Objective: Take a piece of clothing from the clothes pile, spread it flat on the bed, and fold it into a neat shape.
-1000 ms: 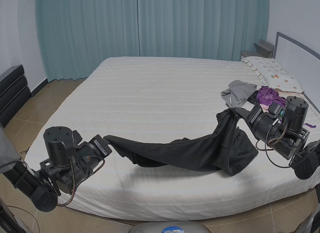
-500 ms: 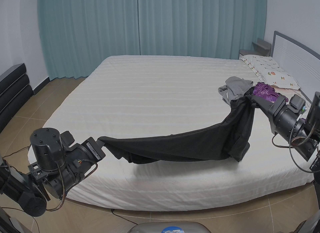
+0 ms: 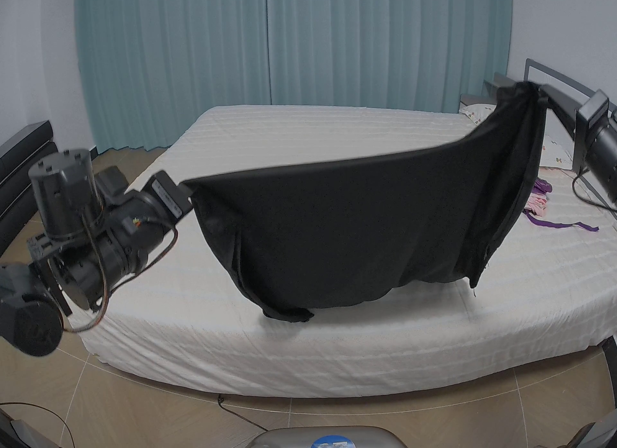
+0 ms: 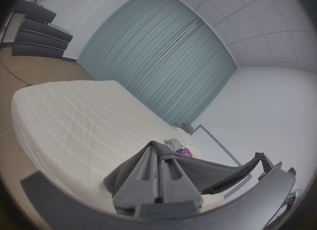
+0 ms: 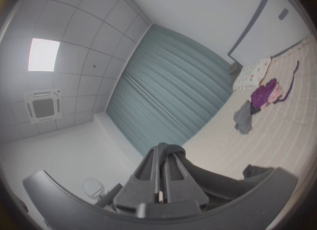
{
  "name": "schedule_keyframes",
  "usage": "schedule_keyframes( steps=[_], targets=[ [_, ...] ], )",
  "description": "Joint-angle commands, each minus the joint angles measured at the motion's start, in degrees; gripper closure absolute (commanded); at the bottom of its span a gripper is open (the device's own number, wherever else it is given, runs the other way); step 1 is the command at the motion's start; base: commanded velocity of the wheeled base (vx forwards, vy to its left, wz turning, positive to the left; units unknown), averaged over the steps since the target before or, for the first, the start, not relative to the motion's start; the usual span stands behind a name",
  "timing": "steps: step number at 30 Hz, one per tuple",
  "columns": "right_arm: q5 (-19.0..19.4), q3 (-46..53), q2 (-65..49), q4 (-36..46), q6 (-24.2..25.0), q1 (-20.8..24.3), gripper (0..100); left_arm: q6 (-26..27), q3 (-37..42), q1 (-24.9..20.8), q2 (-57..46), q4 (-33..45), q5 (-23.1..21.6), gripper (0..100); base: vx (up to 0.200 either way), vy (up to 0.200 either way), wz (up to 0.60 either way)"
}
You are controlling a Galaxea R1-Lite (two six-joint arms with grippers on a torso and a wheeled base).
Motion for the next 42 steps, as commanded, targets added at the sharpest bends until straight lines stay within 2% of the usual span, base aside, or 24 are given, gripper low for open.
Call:
schedule_keyframes(
  steps=[1, 5, 11, 19, 21, 22, 29, 36, 42],
  targets=[
    [-0.1, -10.9, 5.5, 3.4, -0.9, -4.1, 100, -0.1, -11.9, 3.3, 4.5, 4.9, -0.1, 100, 0.0, 0.0, 0.0],
    [-0.4, -17.9, 14.5, 3.9, -1.9, -4.8, 100, -0.1, -18.2, 5.1, 10.3, 6.2, -0.4, 100, 0.15, 0.0, 0.0],
    [-2.4, -23.7, 25.6, 3.4, -2.7, -4.8, 100, -0.2, -23.7, 6.7, 18.3, 6.4, -1.6, 100, 0.2, 0.0, 0.0],
    [-2.8, -32.0, 37.9, 3.1, -4.5, -5.9, 100, -0.1, -31.8, 8.7, 29.3, 6.2, -2.7, 100, 0.2, 0.0, 0.0],
    [-2.8, -32.2, 38.2, 3.1, -4.5, -5.9, 100, -0.1, -32.2, 8.7, 29.6, 6.2, -2.7, 100, 0.2, 0.0, 0.0],
    [-2.8, -32.7, 40.7, 2.7, -4.3, -5.7, 100, 0.0, -34.6, 9.1, 33.3, 5.8, -2.8, 100, 0.2, 0.0, 0.0],
    [-2.8, -31.9, 48.0, -0.4, -4.4, -5.5, 100, -0.2, -39.6, 9.7, 42.3, 5.6, -2.7, 100, 0.2, 0.0, 0.0],
    [-3.0, -31.0, 54.1, -1.6, -4.3, -5.4, 100, -0.1, -41.8, 9.8, 48.0, 4.7, -2.5, 100, 0.0, 0.0, 0.0],
    [-5.3, -31.8, 60.7, -2.5, -4.4, -5.6, 100, -0.1, -42.6, 9.3, 52.6, 2.1, -2.3, 100, 0.0, 0.0, 0.0]
  ],
)
